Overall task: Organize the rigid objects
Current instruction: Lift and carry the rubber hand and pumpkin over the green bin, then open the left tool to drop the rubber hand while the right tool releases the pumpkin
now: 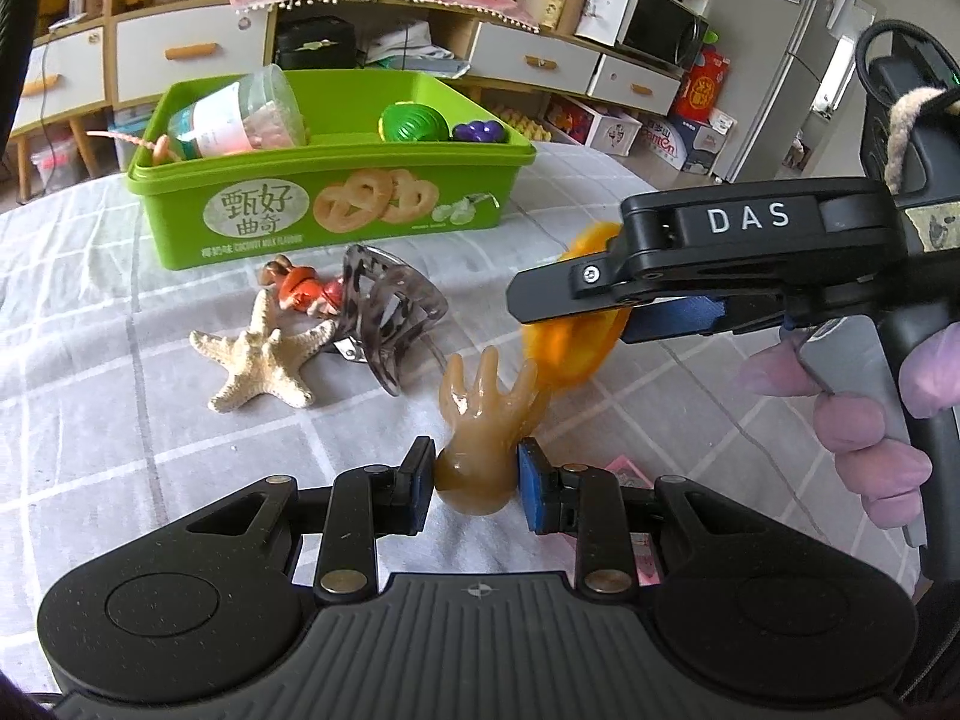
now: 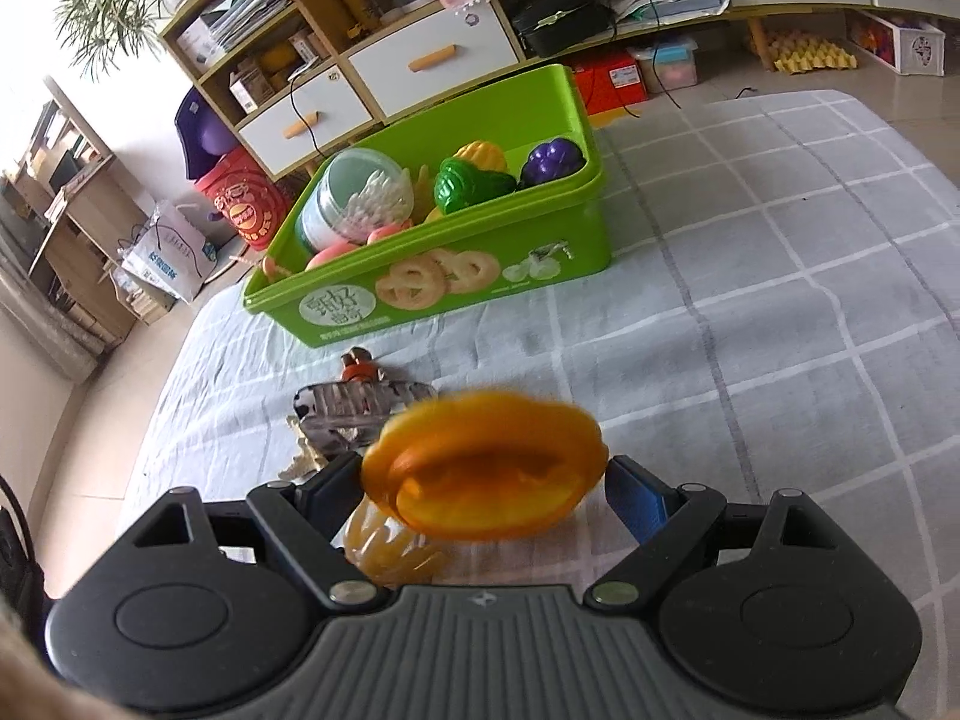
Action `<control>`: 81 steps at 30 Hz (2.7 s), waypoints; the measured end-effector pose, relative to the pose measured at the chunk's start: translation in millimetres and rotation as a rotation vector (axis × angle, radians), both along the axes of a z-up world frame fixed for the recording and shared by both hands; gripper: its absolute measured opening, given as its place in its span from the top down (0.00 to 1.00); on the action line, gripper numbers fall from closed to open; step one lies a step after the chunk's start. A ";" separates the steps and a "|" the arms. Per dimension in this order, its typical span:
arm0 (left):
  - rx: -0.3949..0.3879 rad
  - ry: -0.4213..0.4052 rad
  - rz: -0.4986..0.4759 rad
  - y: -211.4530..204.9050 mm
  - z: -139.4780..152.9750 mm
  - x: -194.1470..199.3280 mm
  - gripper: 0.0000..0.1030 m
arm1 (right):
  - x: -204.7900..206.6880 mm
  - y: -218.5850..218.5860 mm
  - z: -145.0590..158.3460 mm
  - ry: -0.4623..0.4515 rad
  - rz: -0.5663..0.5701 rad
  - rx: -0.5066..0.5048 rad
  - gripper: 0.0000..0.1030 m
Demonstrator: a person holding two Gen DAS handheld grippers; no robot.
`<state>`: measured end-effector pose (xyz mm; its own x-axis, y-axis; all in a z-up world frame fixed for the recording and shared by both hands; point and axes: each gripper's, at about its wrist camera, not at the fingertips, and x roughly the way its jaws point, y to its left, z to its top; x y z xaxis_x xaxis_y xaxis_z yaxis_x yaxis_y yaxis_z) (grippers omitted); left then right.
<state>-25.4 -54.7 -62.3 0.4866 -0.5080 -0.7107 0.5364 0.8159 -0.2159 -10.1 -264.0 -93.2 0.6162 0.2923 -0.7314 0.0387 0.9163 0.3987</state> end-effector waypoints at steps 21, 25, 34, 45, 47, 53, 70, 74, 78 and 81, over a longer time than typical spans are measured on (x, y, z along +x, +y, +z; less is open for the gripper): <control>-0.053 -0.013 0.089 17.7 22.3 14.6 0.67 | 2.0 -12.9 17.4 -0.032 -0.038 0.074 0.41; -0.066 -0.019 0.101 20.2 27.9 17.0 0.67 | 2.1 -14.1 22.1 -0.039 -0.043 0.093 0.41; -0.118 -0.029 0.140 26.5 45.9 30.0 0.67 | 11.0 -25.6 31.5 -0.023 -0.084 0.214 0.41; -0.131 -0.065 0.171 12.3 66.8 92.7 0.67 | 60.7 -40.3 57.0 -0.057 -0.155 0.240 0.41; -0.118 -0.068 0.180 6.0 64.6 106.7 0.67 | 74.1 -41.9 59.4 -0.064 -0.165 0.233 0.41; -0.100 -0.063 0.202 -9.5 53.5 147.7 0.67 | 118.1 -44.2 59.0 -0.082 -0.178 0.199 0.41; 0.012 -0.102 0.225 -38.1 30.1 201.0 0.67 | 186.0 -34.7 40.6 -0.093 -0.159 0.097 0.41; -0.006 -0.119 0.225 -38.9 31.6 198.0 0.50 | 186.2 -35.6 40.6 -0.088 -0.169 0.090 0.37; -0.022 -0.141 0.200 -41.4 39.3 190.1 0.35 | 184.6 -39.4 42.6 -0.080 -0.182 0.106 0.33; -0.004 -0.146 0.181 -44.5 43.7 186.1 0.34 | 182.6 -39.8 44.9 -0.080 -0.184 0.096 0.33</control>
<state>160.7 -99.2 -18.6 0.6678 -0.4059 -0.6239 0.4070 0.9010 -0.1505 172.5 -303.9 -48.2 0.7205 0.2359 -0.6521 0.1660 0.8544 0.4924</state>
